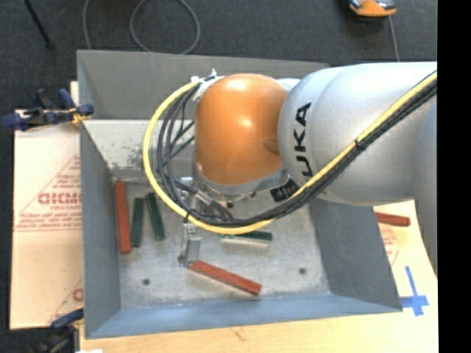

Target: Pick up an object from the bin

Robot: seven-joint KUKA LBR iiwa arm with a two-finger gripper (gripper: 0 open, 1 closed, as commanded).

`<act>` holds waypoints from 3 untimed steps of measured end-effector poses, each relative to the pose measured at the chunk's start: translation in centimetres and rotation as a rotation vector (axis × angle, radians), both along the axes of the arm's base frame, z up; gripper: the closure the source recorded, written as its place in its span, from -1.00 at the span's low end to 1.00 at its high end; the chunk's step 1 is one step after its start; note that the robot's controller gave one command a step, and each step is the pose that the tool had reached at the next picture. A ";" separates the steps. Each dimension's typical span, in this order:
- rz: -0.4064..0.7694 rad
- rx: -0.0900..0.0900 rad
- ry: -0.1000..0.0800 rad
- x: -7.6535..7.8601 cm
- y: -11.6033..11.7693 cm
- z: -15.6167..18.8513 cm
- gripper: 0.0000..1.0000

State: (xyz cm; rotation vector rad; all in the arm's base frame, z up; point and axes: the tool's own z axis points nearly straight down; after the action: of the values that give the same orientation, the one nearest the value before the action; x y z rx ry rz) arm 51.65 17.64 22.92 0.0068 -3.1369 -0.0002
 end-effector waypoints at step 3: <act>-0.180 0.000 -0.004 -3.5 -8.9 -15.9 -1.00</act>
Offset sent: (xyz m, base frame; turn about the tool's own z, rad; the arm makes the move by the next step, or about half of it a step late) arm -0.0085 -0.0755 -0.0901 0.0879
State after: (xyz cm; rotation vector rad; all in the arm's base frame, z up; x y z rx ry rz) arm 48.18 8.70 7.04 -0.2747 -3.1288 -0.0016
